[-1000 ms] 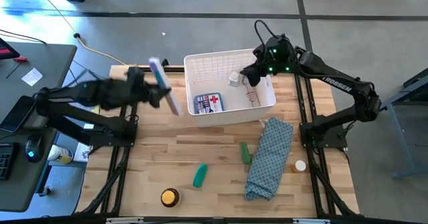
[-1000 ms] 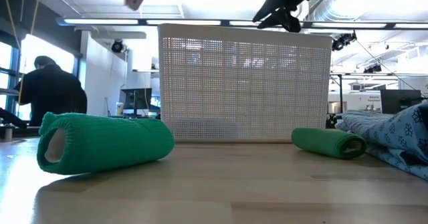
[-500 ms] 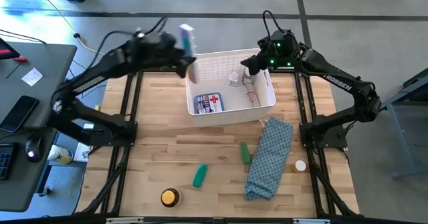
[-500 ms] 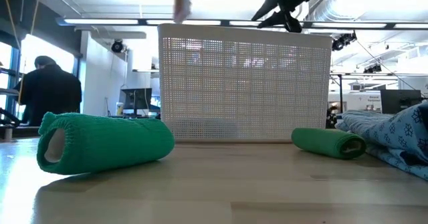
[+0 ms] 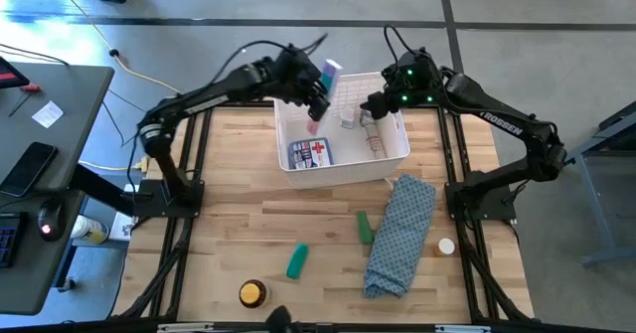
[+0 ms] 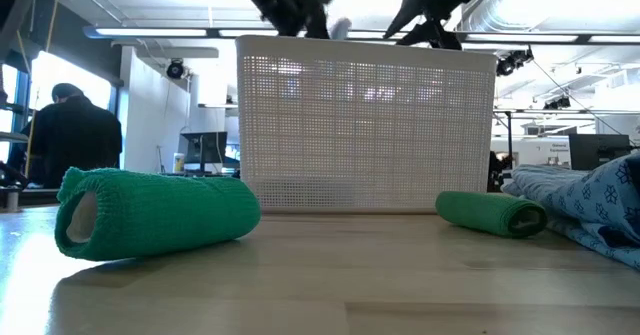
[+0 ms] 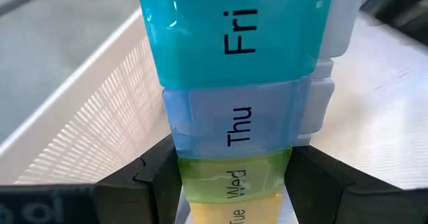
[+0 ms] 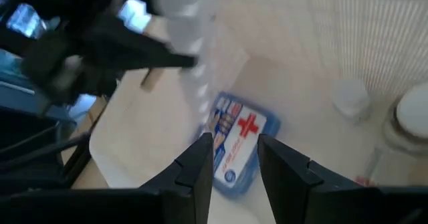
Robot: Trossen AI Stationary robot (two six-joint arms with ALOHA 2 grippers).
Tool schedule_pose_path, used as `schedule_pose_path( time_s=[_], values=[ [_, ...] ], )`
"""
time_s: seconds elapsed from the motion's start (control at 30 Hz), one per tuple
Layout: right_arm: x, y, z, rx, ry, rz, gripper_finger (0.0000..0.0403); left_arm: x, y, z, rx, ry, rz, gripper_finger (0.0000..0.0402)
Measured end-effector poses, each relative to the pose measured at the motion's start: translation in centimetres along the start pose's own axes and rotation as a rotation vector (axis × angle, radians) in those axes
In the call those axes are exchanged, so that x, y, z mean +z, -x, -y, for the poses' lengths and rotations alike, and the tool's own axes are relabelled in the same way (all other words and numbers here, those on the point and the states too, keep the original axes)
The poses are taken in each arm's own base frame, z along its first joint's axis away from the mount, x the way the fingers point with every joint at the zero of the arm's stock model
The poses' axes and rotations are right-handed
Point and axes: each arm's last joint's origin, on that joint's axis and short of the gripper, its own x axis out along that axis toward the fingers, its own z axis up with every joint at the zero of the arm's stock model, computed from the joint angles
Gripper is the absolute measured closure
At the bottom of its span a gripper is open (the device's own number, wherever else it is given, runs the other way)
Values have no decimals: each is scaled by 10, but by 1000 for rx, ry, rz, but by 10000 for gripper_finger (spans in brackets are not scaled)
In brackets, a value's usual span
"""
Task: Pick & place medical supplies in basket/bin
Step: Put the medicine organizer into the white bin
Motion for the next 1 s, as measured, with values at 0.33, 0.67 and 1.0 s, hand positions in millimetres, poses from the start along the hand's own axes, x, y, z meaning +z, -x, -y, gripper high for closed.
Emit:
schedule_pose_path(
  time_s=[0.33,0.67,1.0],
  values=[
    [-9,6,3,-40,-8,-73,293,-27,-60,-17,194,-353,-224,155],
    [-9,8,3,-43,14,-70,293,-48,-106,-26,170,-499,-351,155],
    [-10,8,4,-47,48,-81,293,-60,-122,-32,189,-607,-410,143]
  ],
)
